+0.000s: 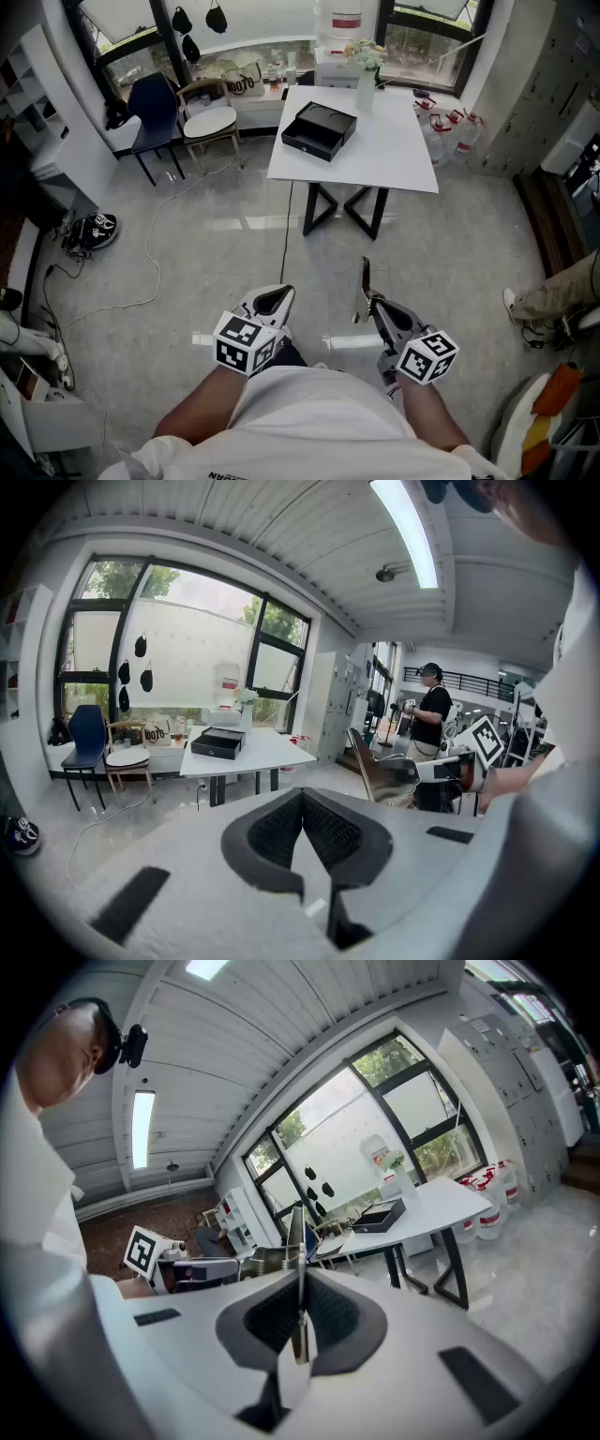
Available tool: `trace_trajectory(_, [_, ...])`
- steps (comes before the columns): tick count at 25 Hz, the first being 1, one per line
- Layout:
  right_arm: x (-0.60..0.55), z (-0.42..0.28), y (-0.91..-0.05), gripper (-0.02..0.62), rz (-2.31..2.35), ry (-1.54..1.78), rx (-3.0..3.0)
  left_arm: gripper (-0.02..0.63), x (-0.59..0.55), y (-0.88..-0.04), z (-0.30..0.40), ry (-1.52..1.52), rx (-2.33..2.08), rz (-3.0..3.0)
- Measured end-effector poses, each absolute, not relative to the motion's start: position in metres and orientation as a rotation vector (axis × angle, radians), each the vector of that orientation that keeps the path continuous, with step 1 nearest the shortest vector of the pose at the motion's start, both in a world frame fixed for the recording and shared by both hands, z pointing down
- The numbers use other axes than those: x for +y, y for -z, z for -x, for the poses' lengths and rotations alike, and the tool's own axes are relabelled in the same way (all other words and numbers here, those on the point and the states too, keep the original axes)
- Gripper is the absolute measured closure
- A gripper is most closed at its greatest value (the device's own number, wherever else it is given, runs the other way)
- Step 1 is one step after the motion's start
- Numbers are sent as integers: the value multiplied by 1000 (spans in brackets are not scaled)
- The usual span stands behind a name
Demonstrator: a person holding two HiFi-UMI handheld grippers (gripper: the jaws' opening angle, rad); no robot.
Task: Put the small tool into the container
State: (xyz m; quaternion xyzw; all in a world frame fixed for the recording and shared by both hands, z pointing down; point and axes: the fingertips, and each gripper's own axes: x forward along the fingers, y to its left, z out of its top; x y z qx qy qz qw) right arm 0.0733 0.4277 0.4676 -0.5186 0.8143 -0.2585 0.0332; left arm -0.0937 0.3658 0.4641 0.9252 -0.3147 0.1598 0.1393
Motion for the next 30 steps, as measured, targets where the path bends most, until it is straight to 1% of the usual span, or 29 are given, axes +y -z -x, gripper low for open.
trace_trajectory(17, [427, -75, -467, 586, 1557, 779, 2537, 597, 365, -464, 83, -471, -896, -2690])
trace_trajectory(30, [412, -76, -476, 584, 1538, 856, 2531, 597, 352, -472, 81, -489, -897, -2656])
